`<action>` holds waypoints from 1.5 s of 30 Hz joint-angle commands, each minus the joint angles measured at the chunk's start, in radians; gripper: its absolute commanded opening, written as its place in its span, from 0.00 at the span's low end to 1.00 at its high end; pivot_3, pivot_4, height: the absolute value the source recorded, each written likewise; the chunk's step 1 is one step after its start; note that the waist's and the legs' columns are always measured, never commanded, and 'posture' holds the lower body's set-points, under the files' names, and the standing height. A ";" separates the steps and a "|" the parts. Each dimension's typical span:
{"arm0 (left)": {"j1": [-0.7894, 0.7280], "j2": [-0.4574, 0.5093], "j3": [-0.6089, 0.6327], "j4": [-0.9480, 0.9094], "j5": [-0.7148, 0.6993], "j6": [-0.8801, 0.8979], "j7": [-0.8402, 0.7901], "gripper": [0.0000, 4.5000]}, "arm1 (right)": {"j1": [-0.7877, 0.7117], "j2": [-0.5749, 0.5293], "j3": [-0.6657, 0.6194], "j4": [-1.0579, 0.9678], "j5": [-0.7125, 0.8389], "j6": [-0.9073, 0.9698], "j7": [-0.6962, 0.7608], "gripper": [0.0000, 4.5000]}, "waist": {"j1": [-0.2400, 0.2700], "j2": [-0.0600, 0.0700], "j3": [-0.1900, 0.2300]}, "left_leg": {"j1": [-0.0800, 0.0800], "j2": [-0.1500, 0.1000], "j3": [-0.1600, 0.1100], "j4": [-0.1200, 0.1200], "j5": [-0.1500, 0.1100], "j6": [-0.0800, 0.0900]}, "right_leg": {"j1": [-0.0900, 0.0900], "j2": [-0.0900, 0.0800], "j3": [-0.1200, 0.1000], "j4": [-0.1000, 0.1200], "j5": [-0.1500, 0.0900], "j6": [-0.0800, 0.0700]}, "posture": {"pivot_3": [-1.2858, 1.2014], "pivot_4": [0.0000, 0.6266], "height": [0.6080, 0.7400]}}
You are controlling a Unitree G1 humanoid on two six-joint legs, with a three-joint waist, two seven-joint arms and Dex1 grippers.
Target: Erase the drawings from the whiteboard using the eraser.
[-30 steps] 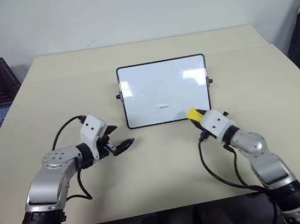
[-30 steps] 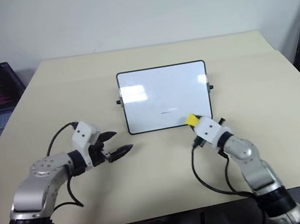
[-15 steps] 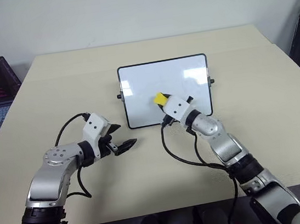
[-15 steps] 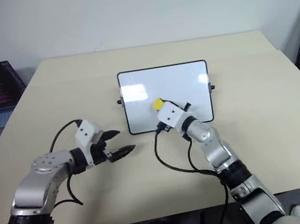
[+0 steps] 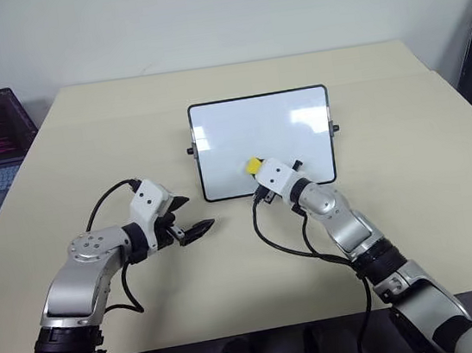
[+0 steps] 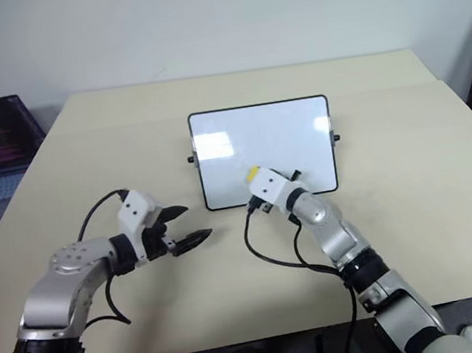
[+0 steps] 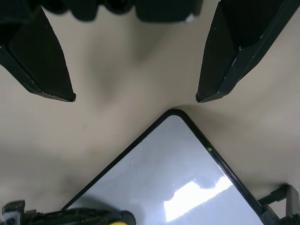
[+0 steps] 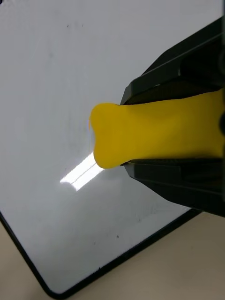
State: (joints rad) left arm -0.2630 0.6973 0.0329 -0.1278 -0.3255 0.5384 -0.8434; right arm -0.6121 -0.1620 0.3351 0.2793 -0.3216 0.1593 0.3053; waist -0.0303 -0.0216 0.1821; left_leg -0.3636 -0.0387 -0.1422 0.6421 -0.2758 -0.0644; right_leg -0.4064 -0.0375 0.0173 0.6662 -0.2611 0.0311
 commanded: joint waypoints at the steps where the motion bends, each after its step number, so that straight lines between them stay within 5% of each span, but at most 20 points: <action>1: -0.005 0.000 0.003 -0.007 0.001 -0.022 -0.006 1.00 | 0.031 -0.048 -0.049 -0.016 0.001 0.082 0.008 0.26 | 0.000 0.000 0.000 | 0.000 0.000 0.000 0.001 0.000 0.000 | 0.001 0.000 0.000 0.000 0.000 0.000 | 0.52 0.24 1.00; 11: -0.016 -0.010 -0.008 0.015 0.003 -0.037 -0.011 1.00 | 0.129 -0.154 -0.057 -0.112 -0.017 0.140 0.016 0.26 | 0.001 -0.001 -0.001 | 0.001 0.000 0.000 0.002 0.000 0.001 | 0.002 0.000 0.000 0.001 0.001 0.001 | 0.52 0.24 1.00; 19: -0.018 -0.016 -0.012 0.009 0.003 -0.032 -0.007 1.00 | 0.049 -0.082 -0.047 -0.170 0.015 0.195 0.030 0.26 | -0.002 -0.001 -0.001 | 0.001 0.000 0.001 0.003 0.001 0.001 | 0.002 0.000 0.000 0.001 0.004 0.000 | 0.52 0.24 1.00; 29: -0.005 -0.012 -0.008 -0.005 -0.004 -0.026 0.002 1.00 | -0.115 0.039 0.035 0.007 -0.022 0.108 -0.007 0.26 | -0.024 -0.001 -0.001 | 0.001 0.000 0.004 0.001 0.001 0.001 | -0.001 0.003 0.002 0.000 0.006 -0.002 | 0.52 0.24 1.00; 45: 0.004 -0.015 -0.008 -0.014 -0.007 -0.022 0.010 1.00 | -0.318 0.053 -0.154 0.384 0.081 -0.153 -0.204 0.26 | -0.026 0.000 -0.001 | -0.001 0.000 0.005 -0.002 0.001 0.001 | -0.004 0.002 0.003 -0.001 0.006 -0.002 | 0.52 0.24 1.00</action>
State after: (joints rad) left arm -0.2487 0.6804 0.0076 -0.1109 -0.3275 0.5215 -0.8369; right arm -0.9089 -0.1288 0.2012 0.6280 -0.2669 0.0193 0.1018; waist -0.0558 -0.0220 0.1814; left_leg -0.3639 -0.0386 -0.1371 0.6405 -0.2751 -0.0638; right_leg -0.4100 -0.0358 0.0201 0.6657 -0.2552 0.0289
